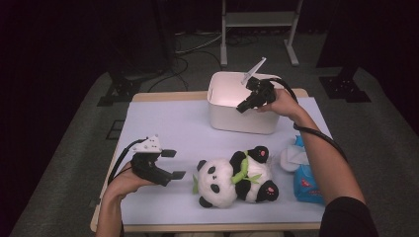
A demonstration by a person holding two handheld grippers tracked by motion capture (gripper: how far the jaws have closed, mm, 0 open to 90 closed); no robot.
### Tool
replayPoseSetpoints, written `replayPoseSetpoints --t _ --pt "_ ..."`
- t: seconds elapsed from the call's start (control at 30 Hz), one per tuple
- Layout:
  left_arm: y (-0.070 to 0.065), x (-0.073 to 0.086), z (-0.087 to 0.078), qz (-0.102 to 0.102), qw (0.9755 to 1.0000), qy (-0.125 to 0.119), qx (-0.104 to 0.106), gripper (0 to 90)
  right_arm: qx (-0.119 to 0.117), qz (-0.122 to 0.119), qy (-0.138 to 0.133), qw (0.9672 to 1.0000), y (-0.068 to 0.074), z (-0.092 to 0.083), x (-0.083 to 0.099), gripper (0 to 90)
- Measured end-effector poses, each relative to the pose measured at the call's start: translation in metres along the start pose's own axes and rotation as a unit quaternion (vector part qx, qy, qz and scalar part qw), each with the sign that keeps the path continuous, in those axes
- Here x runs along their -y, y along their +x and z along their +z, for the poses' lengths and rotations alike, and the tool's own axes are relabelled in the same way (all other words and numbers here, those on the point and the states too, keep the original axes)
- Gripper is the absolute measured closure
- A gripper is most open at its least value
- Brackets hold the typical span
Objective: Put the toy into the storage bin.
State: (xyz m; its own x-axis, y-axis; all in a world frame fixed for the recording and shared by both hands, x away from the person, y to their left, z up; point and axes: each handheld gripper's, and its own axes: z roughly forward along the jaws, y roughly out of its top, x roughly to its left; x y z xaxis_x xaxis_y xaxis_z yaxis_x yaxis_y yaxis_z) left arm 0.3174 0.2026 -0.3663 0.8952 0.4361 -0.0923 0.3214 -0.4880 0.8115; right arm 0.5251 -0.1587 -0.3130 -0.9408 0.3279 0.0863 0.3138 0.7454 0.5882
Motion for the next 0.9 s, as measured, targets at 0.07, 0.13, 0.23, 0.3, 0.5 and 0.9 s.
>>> replayPoseSetpoints --t 0.07,0.13,0.23,0.3,0.5,0.9 --pt "0.000 0.000 0.000 -0.001 1.0000 -0.001 0.001 15.5 -0.002 0.003 -0.002 1.0000 0.000 0.001 0.000 82.5" --pt "0.000 0.000 0.000 0.000 1.0000 0.000 0.002 15.5 -0.003 0.002 -0.001 1.0000 -0.001 0.003 0.000 82.5" --pt "0.001 0.001 0.000 -0.001 1.0000 0.001 0.003 15.5 -0.003 -0.005 0.001 1.0000 0.000 0.005 -0.001 83.7" --pt "0.001 0.001 0.000 -0.002 1.0000 -0.001 0.004 15.5 0.001 -0.019 0.001 0.9998 0.001 0.005 -0.001 84.7" --pt "0.001 -0.001 0.000 -0.002 1.0000 -0.001 0.004 15.5 -0.002 -0.030 0.002 0.9995 0.006 0.005 -0.002 86.0" --pt "-0.001 -0.002 0.003 0.003 0.9999 -0.001 0.010 15.5 -0.022 -0.051 0.005 0.9985 0.027 0.006 -0.001 86.2"
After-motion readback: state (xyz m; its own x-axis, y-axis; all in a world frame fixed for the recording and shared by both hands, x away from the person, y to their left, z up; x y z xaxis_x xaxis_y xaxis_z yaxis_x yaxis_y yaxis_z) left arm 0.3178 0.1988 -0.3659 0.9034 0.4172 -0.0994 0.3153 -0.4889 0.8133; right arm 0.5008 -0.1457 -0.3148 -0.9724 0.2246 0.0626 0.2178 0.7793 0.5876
